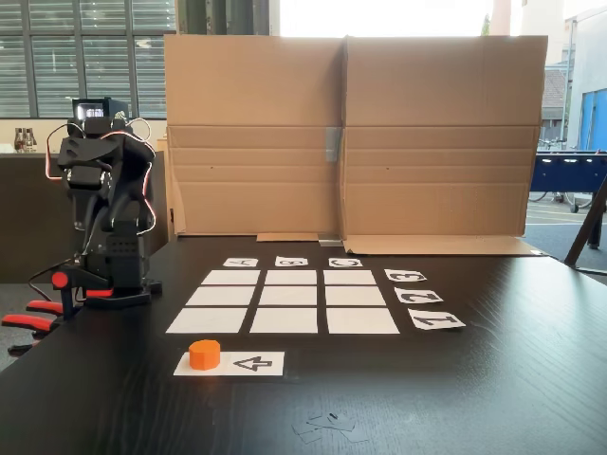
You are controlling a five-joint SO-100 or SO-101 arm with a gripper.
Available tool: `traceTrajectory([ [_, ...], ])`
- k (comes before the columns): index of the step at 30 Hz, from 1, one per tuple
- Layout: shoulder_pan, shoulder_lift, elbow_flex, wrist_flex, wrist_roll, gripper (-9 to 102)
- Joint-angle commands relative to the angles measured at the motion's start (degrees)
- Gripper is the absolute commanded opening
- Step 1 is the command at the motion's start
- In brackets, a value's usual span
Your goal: Pick up the round, orange token and place it in the grid on square B1.
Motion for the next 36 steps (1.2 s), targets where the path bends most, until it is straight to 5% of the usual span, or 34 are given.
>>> traceTrajectory([
  [1, -1.3, -6.4, -8.3, 3.6, -0.9, -1],
  [12, -5.9, -20.6, -13.1, 3.7, -6.9, 1],
  [20, -7.2, -32.8, -20.5, 3.8, -7.2, 19],
  [28, -13.1, -37.9, -21.7, 3.3, -7.0, 56],
  [36, -18.8, -42.9, -26.5, 2.6, -4.8, 58],
])
